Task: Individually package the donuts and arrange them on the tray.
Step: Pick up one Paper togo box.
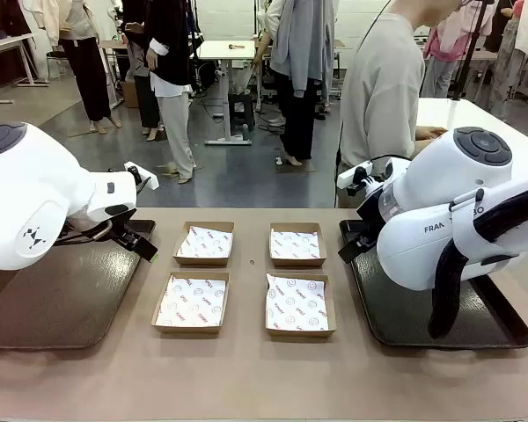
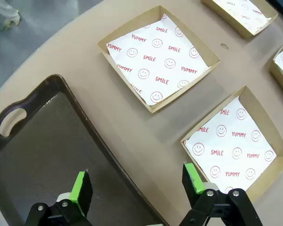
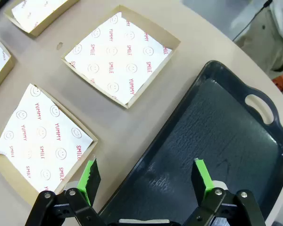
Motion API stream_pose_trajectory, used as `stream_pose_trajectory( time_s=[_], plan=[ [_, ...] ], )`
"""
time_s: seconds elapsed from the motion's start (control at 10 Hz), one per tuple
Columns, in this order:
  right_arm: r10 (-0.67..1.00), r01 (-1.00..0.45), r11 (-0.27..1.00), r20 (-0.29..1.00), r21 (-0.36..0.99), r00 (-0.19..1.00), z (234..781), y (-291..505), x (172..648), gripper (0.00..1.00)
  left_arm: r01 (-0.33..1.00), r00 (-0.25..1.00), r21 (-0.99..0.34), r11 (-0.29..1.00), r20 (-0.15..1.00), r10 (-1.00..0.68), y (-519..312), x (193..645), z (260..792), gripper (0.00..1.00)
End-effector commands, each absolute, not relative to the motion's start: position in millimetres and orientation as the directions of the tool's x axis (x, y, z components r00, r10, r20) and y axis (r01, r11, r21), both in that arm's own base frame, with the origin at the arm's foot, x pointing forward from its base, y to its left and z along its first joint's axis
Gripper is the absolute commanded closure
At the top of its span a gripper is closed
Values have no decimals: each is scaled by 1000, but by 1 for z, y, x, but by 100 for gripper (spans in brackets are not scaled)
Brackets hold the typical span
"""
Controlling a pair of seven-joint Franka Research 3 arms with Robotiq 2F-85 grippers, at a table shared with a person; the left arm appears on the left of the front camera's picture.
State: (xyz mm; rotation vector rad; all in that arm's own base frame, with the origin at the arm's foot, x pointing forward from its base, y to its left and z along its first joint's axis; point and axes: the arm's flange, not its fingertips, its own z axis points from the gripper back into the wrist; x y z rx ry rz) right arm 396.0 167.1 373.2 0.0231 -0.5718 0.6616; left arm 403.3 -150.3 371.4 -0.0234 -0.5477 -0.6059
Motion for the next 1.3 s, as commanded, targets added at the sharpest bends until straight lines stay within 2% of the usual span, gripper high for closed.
stream_pose_trajectory(
  time_s=[0.0,1.2],
  plan=[
    [574,-587,794,509,-157,641,373,167,396,0,547,684,136,826,496,-535,-150,403,371,0],
    [574,-587,794,509,-157,641,373,167,396,0,547,684,136,826,496,-535,-150,403,371,0]
  ],
)
